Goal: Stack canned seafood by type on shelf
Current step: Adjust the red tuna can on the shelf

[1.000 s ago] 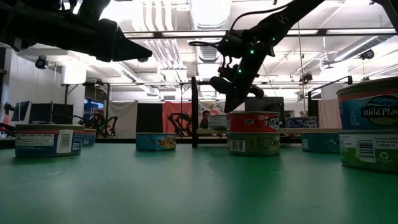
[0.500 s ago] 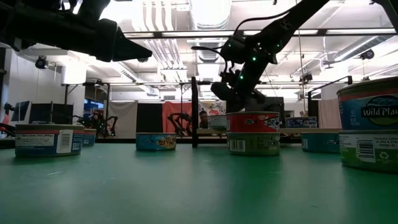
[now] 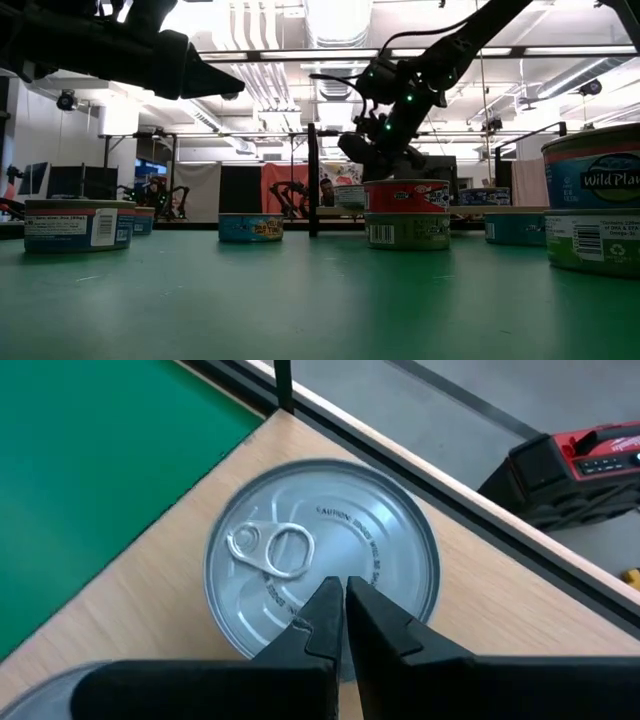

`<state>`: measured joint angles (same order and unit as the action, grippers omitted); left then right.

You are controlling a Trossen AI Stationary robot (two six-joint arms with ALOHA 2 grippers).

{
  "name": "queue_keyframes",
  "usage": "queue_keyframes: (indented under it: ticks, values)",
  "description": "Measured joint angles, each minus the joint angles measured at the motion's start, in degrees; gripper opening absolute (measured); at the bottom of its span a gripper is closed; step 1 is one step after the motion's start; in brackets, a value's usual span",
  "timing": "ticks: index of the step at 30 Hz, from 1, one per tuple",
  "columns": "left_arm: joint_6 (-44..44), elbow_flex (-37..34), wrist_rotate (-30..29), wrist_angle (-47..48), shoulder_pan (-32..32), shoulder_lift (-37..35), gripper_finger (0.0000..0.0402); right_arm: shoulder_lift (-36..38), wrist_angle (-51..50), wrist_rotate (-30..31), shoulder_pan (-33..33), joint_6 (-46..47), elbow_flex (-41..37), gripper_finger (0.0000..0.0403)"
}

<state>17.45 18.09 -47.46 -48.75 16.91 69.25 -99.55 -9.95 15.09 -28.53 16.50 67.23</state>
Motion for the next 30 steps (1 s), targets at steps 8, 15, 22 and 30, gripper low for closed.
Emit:
queue_keyframes:
  ticks: [8, 15, 22, 30]
  values:
    - [0.0, 0.0, 0.0, 0.0, 0.0, 0.0, 0.0182, 0.0, 2.7, 0.1, 0.0, -0.7, -1.4, 0.0009]
    - [0.0, 0.0, 0.0, 0.0, 0.0, 0.0, 0.0182, 0.0, 3.6, 0.2, 0.0, -0.8, -2.1, 0.0009]
    - [0.0, 0.0, 0.0, 0.0, 0.0, 0.0, 0.0182, 0.0, 3.5, 0.2, 0.0, -0.9, -2.2, 0.0009]
    - [0.0, 0.0, 0.0, 0.0, 0.0, 0.0, 0.0182, 0.0, 3.5, 0.2, 0.0, -1.4, -2.2, 0.0009]
